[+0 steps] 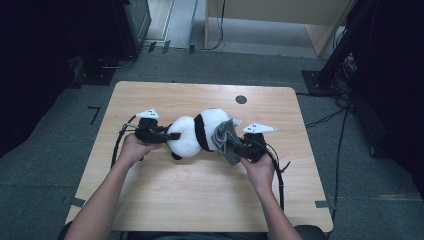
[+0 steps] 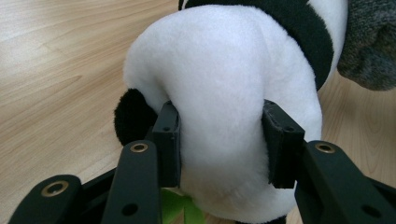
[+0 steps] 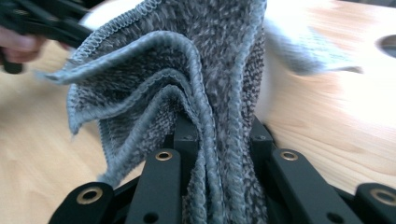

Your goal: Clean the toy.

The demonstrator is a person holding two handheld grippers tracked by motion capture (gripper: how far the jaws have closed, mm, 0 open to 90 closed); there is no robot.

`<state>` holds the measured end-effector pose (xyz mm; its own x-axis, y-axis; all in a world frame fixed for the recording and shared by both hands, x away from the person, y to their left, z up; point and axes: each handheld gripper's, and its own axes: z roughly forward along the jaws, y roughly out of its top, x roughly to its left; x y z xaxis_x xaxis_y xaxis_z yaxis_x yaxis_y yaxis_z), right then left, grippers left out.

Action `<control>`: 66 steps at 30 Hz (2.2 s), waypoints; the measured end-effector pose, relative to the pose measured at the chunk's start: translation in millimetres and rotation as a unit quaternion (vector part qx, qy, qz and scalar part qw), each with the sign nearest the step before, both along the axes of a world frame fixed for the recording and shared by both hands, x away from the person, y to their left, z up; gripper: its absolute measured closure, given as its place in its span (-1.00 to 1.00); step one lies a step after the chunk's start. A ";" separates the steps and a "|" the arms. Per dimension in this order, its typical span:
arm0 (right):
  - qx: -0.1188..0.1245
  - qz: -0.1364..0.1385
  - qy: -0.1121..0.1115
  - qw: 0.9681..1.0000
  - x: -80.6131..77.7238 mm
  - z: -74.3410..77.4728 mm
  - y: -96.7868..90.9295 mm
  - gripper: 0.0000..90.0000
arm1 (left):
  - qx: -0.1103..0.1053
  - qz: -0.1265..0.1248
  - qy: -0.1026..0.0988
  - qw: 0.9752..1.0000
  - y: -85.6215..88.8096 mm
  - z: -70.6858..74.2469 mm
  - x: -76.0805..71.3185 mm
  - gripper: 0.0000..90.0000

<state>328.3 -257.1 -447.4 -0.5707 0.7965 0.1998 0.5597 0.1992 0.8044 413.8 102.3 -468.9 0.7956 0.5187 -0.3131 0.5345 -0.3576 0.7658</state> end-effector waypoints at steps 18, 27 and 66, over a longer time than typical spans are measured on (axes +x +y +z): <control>-0.007 -0.079 0.078 0.994 18.2 -25.5 -27.3 0.64 | -0.002 0.001 0.002 1.000 1.7 -1.0 0.8 0.25; 0.033 -0.044 -0.036 0.998 -1.2 16.2 -17.4 0.65 | -0.003 0.003 0.001 1.000 1.5 -1.1 1.1 0.24; -0.055 0.152 -0.014 0.987 1.9 -31.6 95.7 0.64 | 0.008 0.013 -0.001 1.000 -0.3 0.3 -5.3 0.26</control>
